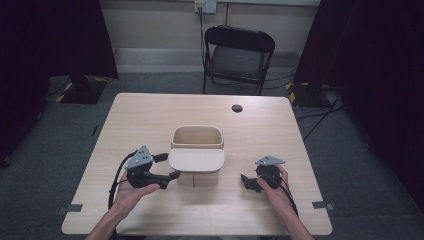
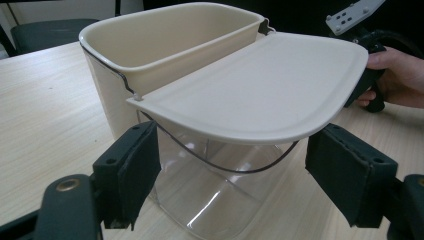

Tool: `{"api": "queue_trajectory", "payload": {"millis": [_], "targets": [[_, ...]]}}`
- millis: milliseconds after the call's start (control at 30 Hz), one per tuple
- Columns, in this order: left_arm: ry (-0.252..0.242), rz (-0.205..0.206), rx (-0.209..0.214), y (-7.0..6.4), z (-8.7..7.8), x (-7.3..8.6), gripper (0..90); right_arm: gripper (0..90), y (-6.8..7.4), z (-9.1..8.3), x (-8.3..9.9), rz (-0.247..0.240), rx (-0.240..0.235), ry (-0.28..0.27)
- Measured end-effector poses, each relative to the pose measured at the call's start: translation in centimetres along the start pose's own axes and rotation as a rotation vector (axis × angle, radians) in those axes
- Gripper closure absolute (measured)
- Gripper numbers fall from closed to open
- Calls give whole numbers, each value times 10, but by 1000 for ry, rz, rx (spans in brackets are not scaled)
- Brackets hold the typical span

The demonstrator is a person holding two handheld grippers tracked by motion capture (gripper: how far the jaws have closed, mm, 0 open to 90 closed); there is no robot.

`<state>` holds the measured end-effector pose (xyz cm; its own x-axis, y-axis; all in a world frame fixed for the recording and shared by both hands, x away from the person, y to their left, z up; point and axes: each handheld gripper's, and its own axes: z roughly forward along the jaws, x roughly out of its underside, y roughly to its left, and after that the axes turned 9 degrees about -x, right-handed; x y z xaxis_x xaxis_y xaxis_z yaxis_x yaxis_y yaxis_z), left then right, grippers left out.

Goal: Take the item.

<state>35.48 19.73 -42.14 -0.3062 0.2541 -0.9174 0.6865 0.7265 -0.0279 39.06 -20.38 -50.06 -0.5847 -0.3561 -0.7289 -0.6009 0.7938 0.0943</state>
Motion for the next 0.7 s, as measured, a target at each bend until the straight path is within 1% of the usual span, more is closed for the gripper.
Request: {"api": "queue_trajectory", "payload": {"millis": [67, 133, 167, 200, 333, 533, 567, 633, 700], "targets": [[-11, -3, 2, 0, 0, -2, 214, 111, 0, 0, 0, 0, 0, 0], [-6, 4, 2, 0, 0, -3, 216, 111, 0, 0, 0, 0, -1, 1], [-12, -1, 3, 0, 0, -4, 216, 111, 0, 0, 0, 1, 0, 0], [-18, 3, 7, 0, 0, -4, 217, 111, 0, 0, 0, 0, 0, 0], [-18, 11, 7, 0, -1, -6, 218, 111, 0, 0, 0, 0, 0, 0], [-23, 6, 9, 0, -1, -7, 218, 111, 0, 0, 0, 0, -1, 1], [-25, 14, 9, 1, -1, -7, 218, 111, 0, 0, 0, 1, 0, 0], [-25, 10, 7, 1, 0, -8, 218, 111, 0, 0, 0, 0, 0, 0], [-23, 7, 14, 1, 1, -7, 220, 111, 0, 0, 0, 0, 0, 0]]}}
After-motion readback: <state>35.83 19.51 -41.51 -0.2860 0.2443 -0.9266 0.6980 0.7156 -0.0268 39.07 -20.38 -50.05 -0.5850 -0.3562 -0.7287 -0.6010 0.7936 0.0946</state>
